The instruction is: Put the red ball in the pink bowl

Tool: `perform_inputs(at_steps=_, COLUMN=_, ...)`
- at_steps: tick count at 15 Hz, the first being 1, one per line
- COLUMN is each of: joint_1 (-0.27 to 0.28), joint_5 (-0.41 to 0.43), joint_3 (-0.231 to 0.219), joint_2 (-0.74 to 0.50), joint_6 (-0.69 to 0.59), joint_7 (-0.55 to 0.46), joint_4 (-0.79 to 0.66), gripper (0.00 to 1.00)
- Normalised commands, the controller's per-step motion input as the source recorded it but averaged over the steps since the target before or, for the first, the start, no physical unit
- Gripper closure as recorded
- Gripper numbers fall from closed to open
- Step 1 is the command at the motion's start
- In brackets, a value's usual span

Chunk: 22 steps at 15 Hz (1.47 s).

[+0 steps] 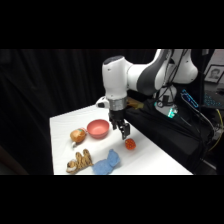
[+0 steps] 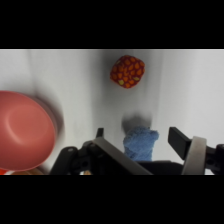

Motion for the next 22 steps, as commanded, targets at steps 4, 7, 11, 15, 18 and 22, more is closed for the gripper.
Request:
perform_inputs(at_steps=4, joint_1=0.035, joint_5=-0.050, joint_3=0.015, joint_2=-0.19, joint_6=0.28, joint_7=0.17, joint_4=-0.32, gripper=0.00)
perform_inputs(at_steps=7, joint_1=0.042, joint_5=-0.020, joint_3=0.032, joint_2=-0.19, joint_6=0.30, joint_7=0.14, joint_4=-0.34, gripper=0.00)
perform_inputs(at_steps=11, joint_1=0.044, joint_5=0.003, joint_3=0.041, joint_2=-0.17, joint_6=0.31, joint_7=0.13, joint_4=-0.32, gripper=0.00)
perform_inputs(at_steps=15, joint_1=0.027, joint_5=0.072, joint_3=0.053, joint_2=-0.08, joint_6=0.39, joint_7=0.03, joint_4=-0.28, gripper=0.00)
perform_inputs(at_steps=18, joint_1=0.019, joint_5=0.114, joint_3=0.062, joint_2=0.00, joint_6=0.42, joint_7=-0.03, joint_4=-0.20, gripper=0.00)
perform_inputs(at_steps=22, joint_1=-0.010, joint_5=0.167, joint_3=0.086, joint_2=0.15, joint_6=0.36, joint_7=-0.14, joint_4=-0.04, gripper=0.00)
